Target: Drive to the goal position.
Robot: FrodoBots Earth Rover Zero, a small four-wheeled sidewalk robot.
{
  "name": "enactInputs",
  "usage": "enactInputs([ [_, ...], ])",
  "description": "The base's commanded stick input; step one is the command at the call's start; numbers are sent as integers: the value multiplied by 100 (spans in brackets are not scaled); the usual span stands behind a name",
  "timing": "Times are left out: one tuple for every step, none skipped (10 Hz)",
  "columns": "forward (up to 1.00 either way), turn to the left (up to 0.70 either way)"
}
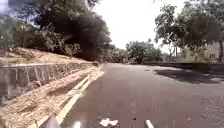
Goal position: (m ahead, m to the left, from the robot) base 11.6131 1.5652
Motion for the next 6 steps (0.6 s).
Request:
enactInputs([
  [50,0],
  [50,0],
  [50,0],
  [50,0],
  [50,0],
  [50,0],
])
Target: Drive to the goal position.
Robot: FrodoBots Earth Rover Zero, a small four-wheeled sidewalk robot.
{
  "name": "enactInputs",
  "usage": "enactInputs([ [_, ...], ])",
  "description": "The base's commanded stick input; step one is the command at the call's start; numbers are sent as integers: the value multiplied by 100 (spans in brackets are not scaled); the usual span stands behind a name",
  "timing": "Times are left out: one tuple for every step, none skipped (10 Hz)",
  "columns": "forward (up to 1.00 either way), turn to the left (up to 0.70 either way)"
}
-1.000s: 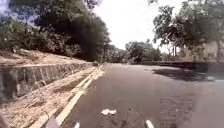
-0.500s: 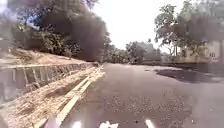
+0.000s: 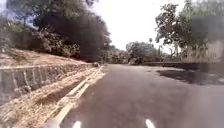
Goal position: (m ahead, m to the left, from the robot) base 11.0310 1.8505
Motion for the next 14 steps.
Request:
enactInputs([
  [50,0],
  [50,0],
  [50,0],
  [50,0],
  [50,0],
  [50,0],
  [50,0],
  [50,0],
  [50,0],
  [50,0],
  [50,0],
  [50,0],
  [50,0],
  [50,0],
])
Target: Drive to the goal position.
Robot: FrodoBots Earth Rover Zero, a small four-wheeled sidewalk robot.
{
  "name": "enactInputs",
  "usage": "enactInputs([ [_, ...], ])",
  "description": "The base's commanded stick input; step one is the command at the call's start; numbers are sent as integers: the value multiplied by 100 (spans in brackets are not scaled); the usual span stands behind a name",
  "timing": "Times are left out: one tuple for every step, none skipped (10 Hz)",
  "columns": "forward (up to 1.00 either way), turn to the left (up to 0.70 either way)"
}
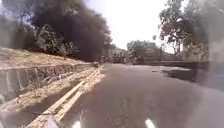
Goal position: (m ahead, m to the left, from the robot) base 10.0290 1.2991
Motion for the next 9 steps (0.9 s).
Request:
enactInputs([
  [50,0],
  [50,0],
  [50,0],
  [50,0],
  [50,0],
  [50,0],
  [50,0],
  [50,0],
  [50,0],
])
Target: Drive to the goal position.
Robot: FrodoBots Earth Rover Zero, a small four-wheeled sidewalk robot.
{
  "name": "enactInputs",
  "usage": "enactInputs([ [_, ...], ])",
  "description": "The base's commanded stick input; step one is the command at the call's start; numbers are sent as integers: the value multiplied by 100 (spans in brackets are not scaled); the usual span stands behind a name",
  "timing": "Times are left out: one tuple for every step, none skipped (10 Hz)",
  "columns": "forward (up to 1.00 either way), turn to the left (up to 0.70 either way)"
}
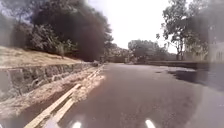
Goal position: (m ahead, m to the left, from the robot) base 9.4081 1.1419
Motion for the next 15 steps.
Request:
enactInputs([
  [50,0],
  [50,0],
  [50,0],
  [50,0],
  [50,0],
  [50,0],
  [50,0],
  [50,0],
  [50,0],
  [50,0],
  [50,0],
  [50,0],
  [50,0],
  [50,0],
  [50,0],
])
